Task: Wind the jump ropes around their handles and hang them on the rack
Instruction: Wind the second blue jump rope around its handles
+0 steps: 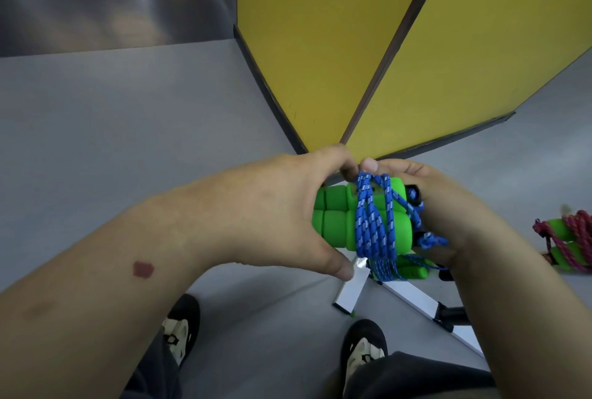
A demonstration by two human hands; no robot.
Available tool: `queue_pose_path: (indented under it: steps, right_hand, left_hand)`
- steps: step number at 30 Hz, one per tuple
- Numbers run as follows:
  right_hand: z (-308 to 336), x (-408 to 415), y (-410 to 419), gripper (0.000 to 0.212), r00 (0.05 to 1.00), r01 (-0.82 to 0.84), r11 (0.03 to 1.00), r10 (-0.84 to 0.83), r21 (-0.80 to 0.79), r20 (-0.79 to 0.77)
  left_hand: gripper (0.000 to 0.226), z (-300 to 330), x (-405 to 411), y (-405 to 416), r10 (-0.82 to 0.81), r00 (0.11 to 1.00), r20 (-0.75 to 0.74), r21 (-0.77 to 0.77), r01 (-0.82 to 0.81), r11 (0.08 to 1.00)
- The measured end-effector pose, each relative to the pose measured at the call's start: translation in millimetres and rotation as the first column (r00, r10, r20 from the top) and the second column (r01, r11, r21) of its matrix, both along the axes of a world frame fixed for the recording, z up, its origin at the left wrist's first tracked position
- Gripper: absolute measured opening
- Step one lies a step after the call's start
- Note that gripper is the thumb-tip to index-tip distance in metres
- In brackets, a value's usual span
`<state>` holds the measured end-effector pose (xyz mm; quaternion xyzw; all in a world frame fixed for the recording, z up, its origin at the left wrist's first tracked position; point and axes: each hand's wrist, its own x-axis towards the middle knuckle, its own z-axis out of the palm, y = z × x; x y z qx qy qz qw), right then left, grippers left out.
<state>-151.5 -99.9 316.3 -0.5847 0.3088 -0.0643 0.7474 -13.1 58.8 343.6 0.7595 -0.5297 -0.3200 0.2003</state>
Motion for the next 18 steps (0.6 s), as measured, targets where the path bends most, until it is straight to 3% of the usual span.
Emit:
queue_pose_path:
  steps: [2,4,6,9,13,18]
  right_hand:
    - [-3,0,-1,0.026,0.998,0.066,0.997,-0.066,0.042,-0.002]
    - [-5,0,1,0.033,0.996,0.08,0.997,-0.081,-0.019,-0.046]
    - [-6,0,3,0.03,0.993,0.034,0.997,-0.042,-0.075,-0.111]
    - [-6,4,8,0.051,0.983,-0.047,0.993,0.027,-0.11,-0.182]
    - [-4,4,14,0.043,0.959,-0.154,0.966,0.095,-0.209,-0.267]
    - [-5,5,15,0.039,0.948,-0.168,0.951,0.084,-0.26,-0.306]
  left_hand:
    - [0.085,1,0,0,0.05,0.998,-0.034,-0.034,-0.051,0.998]
    - [0.087,2,-1,-2,0.109,0.993,-0.049,-0.056,-0.111,0.992]
    - [0.087,1,0,-3,0.17,0.979,-0.114,-0.097,-0.181,0.979]
    - [0.084,-1,2,-4,0.236,0.943,-0.235,-0.17,-0.278,0.945]
    - [0.075,-2,4,-5,0.24,0.91,-0.338,-0.155,-0.306,0.939]
    - [0.071,-6,6,-7,0.213,0.881,-0.423,-0.104,-0.28,0.954]
